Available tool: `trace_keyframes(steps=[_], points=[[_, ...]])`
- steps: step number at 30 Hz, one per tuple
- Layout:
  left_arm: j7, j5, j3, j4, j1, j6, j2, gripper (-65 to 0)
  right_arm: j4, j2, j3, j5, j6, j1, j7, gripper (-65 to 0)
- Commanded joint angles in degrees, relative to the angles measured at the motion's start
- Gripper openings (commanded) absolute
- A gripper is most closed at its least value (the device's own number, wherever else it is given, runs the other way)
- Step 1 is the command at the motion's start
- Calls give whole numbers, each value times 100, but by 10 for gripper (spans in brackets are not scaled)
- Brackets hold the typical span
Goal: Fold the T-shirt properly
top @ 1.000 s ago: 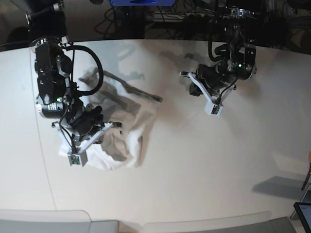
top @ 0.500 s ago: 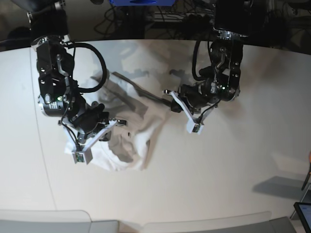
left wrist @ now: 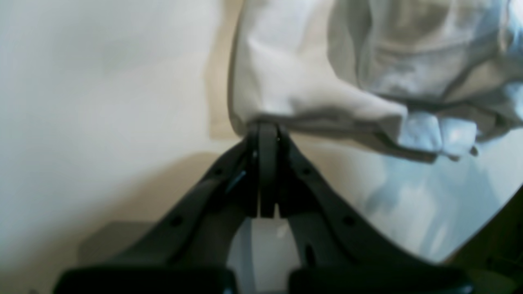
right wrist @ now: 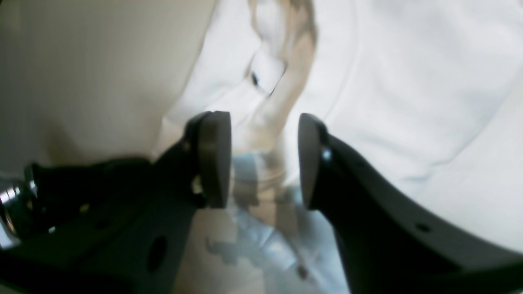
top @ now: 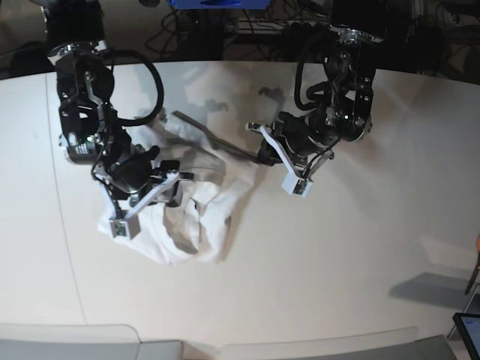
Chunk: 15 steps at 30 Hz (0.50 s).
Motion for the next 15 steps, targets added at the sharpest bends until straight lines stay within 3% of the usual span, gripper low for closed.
trace_keyframes(steps=[1,6,8,11,13,15], points=[[-68,-66,-6,135,59,-13,-2,-650,92,195,247,-92,-28,116,302,-441],[-68,-66,11,135,314,-13,24,-650,-48,942,607,-92,-19,345,530,-445],[-68,-66,46,109,314,-4,42,-650,-207,1197,607,-101,148,494,539,-472],[-68,-57,11,109,270,-4,156,-650,-681,1390,651,-109,983,740,539,-638],[-68,66,38,100,253,-4,191,-650,-1095,1417,651,-118,1625,943,574,-650],[-68,303,55,100,262,-4,297,-650,-1552,1417,651,-136,1994,1145,750,-641]])
